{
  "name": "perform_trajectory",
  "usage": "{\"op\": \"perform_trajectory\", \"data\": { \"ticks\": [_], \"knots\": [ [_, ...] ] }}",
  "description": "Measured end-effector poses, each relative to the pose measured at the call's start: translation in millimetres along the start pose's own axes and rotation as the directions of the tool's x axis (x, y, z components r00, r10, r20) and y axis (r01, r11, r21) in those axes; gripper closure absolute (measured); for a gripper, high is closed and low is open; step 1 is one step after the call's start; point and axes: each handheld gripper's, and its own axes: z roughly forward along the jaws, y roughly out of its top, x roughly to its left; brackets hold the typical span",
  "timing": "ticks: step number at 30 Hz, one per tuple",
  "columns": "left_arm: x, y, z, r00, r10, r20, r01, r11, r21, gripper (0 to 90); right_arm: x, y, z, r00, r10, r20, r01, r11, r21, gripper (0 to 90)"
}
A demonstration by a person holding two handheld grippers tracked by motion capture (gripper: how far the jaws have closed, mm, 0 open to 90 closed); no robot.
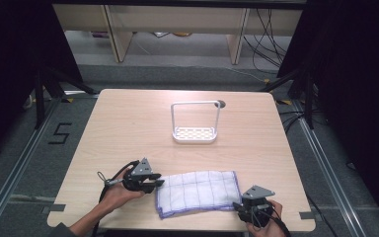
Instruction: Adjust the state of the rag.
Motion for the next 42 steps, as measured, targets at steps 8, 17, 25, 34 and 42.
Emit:
{"op": "perform_trajectory", "data": {
  "ticks": [8,17,25,34,42],
  "knots": [
    [-1.7,-0.7,-0.9,0.9998,-0.021,0.007,0.021,0.9998,-0.002,83.8,0.5,1.1,1.3,0.9980,-0.055,-0.031,0.055,0.998,-0.005,85.1],
    [-18.3,-7.6,-14.4,0.9993,-0.026,0.025,0.027,0.9996,-0.009,84.9,-15.4,14.8,5.6,0.9969,-0.060,-0.050,0.060,0.998,-0.004,86.2],
    [-39.4,-18.4,-39.7,0.9983,-0.003,0.058,0.006,0.9990,-0.043,84.9,-36.1,55.1,19.4,0.9925,-0.064,-0.104,0.062,0.998,-0.020,86.4],
    [-66.8,-22.1,-50.6,0.9890,0.053,0.138,-0.045,0.9971,-0.062,84.8,-39.8,122.6,50.9,0.9789,-0.151,-0.138,0.151,0.989,-0.007,86.2],
    [-86.0,-16.0,-29.7,0.9767,0.100,0.190,-0.095,0.9949,-0.034,84.6,-30.3,170.6,90.3,0.9595,-0.245,-0.140,0.253,0.966,0.045,86.0]
  ]
}}
